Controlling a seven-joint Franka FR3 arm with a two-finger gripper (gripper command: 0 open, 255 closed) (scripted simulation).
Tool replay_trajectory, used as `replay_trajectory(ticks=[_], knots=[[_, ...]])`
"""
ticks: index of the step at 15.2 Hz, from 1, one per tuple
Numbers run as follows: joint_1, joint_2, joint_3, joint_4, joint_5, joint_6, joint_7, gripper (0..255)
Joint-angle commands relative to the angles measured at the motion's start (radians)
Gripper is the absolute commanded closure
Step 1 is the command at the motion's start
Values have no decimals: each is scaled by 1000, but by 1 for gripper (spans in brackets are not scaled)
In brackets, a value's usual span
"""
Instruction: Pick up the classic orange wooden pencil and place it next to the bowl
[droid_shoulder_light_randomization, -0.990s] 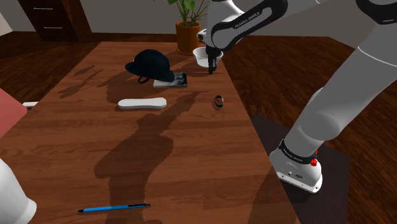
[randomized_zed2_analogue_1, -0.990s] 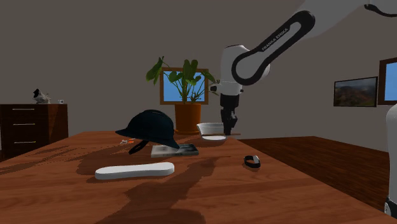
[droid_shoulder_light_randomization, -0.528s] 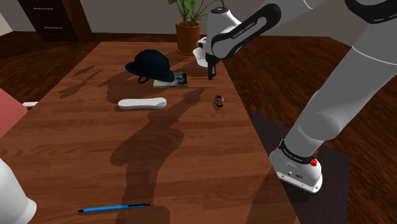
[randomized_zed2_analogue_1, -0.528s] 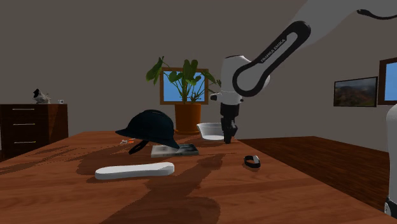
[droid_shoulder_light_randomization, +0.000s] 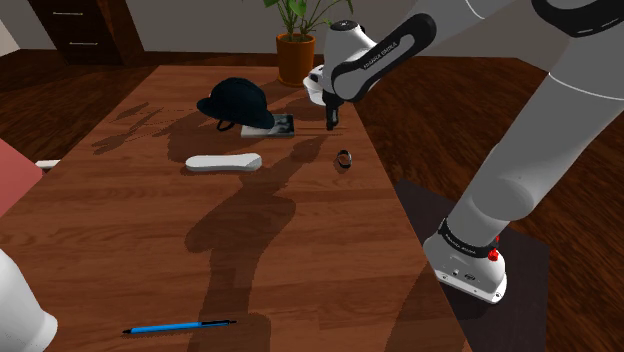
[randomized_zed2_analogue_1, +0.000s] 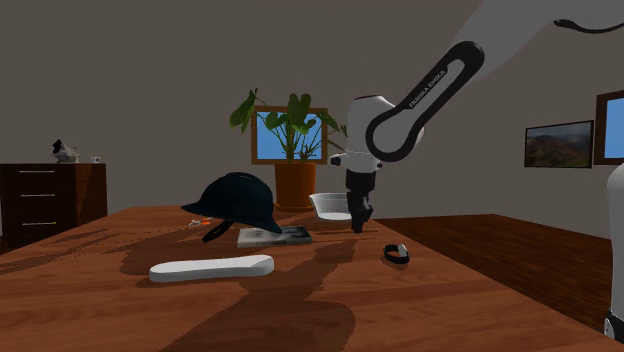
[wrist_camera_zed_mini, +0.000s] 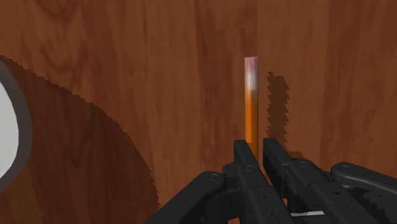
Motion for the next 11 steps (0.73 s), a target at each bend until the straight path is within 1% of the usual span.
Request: replay_trajectory(ticks=[1, 2, 3, 8, 11], knots=[[0, 0, 0, 0, 0, 0, 0, 255], [0, 0, 0, 0, 0, 0, 0, 255], [0, 0, 0, 0, 0, 0, 0, 0], [0, 0, 0, 0, 0, 0, 0, 0], [10, -79, 10, 19, 19, -100, -12, 0]])
